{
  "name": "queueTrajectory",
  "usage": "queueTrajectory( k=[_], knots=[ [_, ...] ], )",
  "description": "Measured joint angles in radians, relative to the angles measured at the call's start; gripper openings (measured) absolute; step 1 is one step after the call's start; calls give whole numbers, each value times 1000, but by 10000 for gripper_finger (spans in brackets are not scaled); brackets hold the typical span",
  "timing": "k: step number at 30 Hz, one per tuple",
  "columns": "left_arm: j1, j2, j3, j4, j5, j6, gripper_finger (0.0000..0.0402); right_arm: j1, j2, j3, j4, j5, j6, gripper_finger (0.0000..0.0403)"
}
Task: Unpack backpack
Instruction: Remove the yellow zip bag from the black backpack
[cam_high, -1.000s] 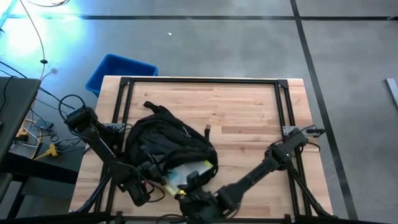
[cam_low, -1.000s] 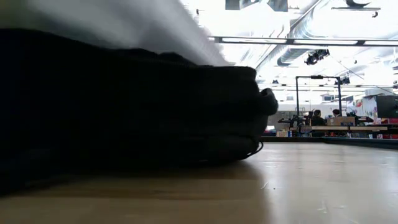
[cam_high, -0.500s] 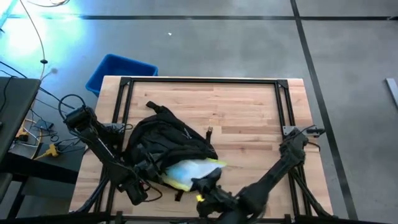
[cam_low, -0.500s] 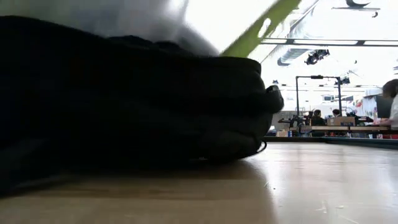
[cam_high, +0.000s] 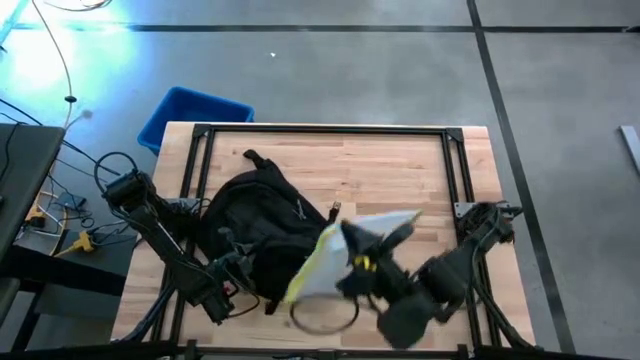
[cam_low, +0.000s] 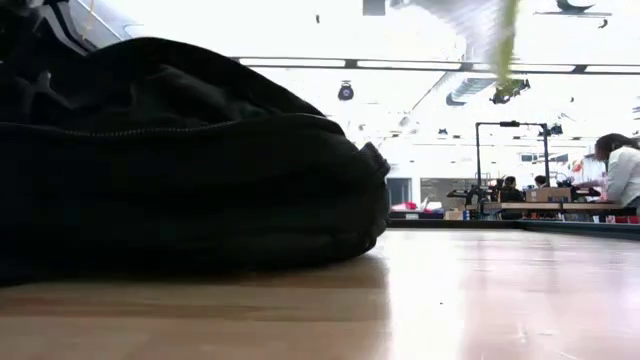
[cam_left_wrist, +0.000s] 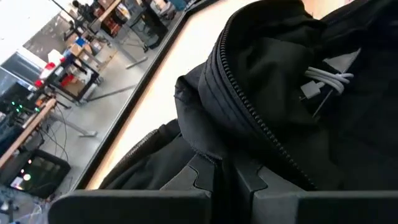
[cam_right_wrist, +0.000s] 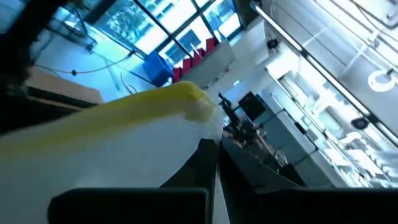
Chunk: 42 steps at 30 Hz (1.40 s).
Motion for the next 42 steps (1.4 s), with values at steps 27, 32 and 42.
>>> queueTrajectory(
  k=[27,32,42],
  knots=[
    [-42,0,0,71,-2,-11,0,-498,-94,-464,-796,-495,680,0],
    [-42,0,1,78,-6,0,0,-435,-94,-514,-785,-561,727,0],
    [-42,0,1,90,-6,0,0,-332,-94,-795,-350,-1027,750,0]
  ],
)
